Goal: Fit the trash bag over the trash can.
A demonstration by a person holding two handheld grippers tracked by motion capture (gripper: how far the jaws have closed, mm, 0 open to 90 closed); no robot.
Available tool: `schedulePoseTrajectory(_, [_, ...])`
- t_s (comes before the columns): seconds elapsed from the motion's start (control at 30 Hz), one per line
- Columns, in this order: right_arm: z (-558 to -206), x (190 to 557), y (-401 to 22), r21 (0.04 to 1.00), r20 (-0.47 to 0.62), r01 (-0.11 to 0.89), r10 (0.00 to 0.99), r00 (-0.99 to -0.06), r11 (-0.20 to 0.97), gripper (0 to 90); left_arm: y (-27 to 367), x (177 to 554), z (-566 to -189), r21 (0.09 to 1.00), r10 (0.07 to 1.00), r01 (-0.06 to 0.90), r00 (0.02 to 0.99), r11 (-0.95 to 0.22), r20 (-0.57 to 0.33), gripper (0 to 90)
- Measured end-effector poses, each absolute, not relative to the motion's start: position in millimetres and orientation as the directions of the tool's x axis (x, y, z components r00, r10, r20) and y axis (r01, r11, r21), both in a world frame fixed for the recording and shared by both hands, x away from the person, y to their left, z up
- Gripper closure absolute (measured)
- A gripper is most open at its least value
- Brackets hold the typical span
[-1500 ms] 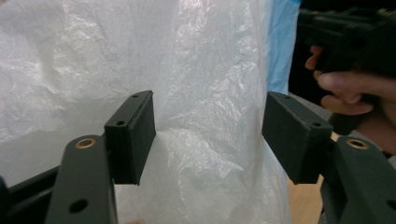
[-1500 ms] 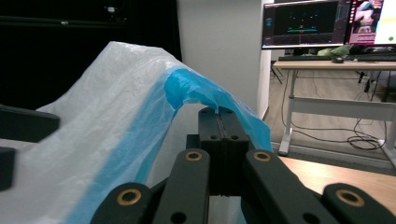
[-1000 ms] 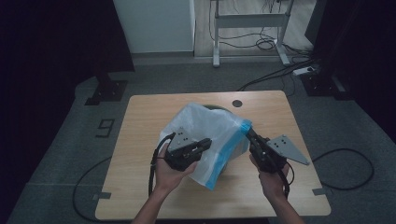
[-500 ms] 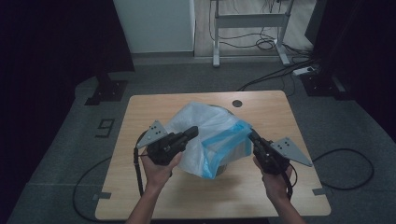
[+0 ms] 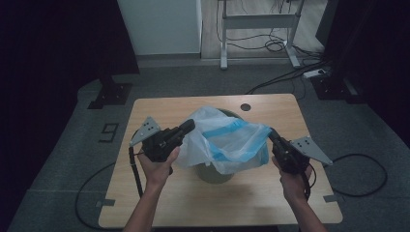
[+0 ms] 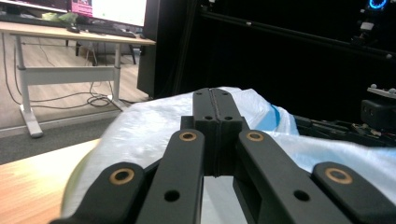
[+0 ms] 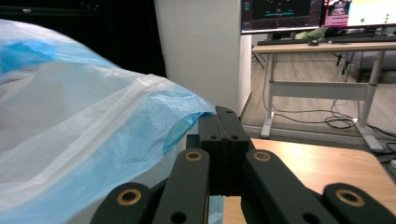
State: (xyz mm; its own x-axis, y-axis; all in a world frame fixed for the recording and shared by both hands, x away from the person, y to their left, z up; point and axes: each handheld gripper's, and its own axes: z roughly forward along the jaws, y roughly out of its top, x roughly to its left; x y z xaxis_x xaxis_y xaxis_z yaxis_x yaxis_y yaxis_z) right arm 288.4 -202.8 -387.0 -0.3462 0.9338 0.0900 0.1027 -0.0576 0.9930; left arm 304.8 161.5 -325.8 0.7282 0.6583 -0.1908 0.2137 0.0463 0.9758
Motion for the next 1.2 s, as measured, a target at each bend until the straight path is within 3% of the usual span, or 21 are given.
schedulePoseTrajectory(0.4, [-391.1, 281.4, -209.4, 0.995, 0.082, 0.086, 0.940, -0.331, -0.056, 88.9, 191.6, 294.9, -335.9, 0.976, 0.693, 0.194, 0.691, 0.096, -0.205, 90.0])
schedulePoseTrajectory(0.67, [-405.6, 286.1, -217.7, 0.988, 0.108, 0.140, 0.947, -0.301, -0.068, 87.1, 204.1, 290.5, -359.3, 0.966, 0.695, 0.227, 0.675, 0.122, -0.247, 90.0])
schedulePoseTrajectory(0.83, [-403.7, 271.0, -216.4, 0.993, 0.080, 0.110, 0.947, -0.310, -0.047, 55.0, 201.9, 289.5, -360.1, 0.966, 0.693, 0.226, 0.678, 0.122, -0.246, 90.0])
schedulePoseTrajectory(0.93, [-406.9, 251.6, -210.7, 0.994, 0.050, 0.112, 0.936, -0.348, -0.012, 42.3, 199.4, 288.8, -358.9, 0.967, 0.691, 0.224, 0.680, 0.124, -0.246, 90.0])
schedulePoseTrajectory(1.2, [-406.7, 234.5, -197.2, 0.995, 0.021, 0.093, 0.905, -0.425, 0.021, 34.8, 194.1, 287.6, -357.6, 0.967, 0.687, 0.226, 0.685, 0.119, -0.244, 90.0])
